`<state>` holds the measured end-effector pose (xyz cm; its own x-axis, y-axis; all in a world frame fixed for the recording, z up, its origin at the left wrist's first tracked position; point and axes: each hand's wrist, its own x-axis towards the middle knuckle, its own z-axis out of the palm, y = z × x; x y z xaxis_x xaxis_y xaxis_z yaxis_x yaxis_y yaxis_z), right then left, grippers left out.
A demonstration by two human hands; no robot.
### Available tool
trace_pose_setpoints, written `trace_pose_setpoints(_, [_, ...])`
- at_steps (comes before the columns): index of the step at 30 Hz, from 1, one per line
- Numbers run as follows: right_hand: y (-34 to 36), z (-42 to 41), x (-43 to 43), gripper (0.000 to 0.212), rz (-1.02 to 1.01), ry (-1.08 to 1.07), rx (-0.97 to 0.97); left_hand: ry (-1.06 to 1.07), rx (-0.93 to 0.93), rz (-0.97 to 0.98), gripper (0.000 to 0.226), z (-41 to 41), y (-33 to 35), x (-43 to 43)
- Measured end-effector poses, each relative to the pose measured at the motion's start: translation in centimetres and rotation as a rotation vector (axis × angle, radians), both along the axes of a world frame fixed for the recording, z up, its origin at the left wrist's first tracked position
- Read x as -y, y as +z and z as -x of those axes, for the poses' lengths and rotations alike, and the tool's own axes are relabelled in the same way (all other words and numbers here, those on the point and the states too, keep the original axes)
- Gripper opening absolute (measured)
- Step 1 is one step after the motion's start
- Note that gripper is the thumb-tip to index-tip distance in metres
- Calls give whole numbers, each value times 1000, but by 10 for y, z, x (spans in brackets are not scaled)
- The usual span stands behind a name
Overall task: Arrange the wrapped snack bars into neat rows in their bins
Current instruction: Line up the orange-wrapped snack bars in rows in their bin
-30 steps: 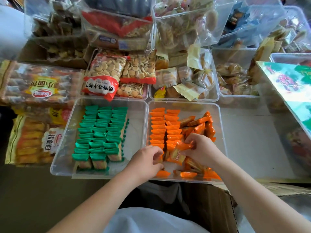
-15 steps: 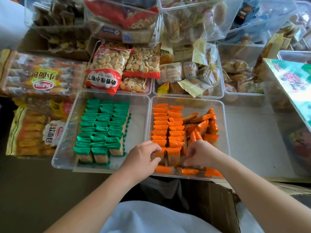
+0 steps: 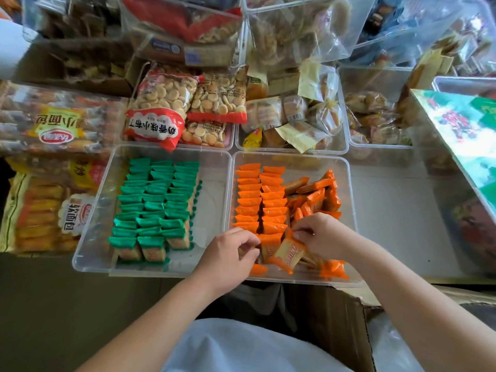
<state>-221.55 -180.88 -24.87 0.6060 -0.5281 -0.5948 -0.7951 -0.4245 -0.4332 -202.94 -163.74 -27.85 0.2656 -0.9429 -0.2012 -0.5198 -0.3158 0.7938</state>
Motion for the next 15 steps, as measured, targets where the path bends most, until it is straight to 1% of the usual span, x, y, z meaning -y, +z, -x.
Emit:
trace_pose_setpoints(4, [23,4,2,20,-20,-131,144,-30,-106,-47,24,10,5,8])
trace_pose_setpoints(6, [31,5,-1,20,-38,-178,205,-9,-174,-62,34,16,11,12])
trace_pose_setpoints(8, [36,7,-4,19,-51,-214,257,21,-264,-67,39,22,16,15])
trace_pose_setpoints(10, [41,8,-6,18,-80,-254,304,55,-349,-69,39,26,18,18])
trace_pose_setpoints(13, [45,13,-7,19,-137,-292,316,62,-421,-87,30,26,22,19])
trace_pose_setpoints(14, [46,15,-9,25,-125,-250,306,42,-420,-89,30,26,24,18])
trace_pose_setpoints(15, [46,17,-11,36,-88,-189,295,20,-406,-87,31,25,27,18])
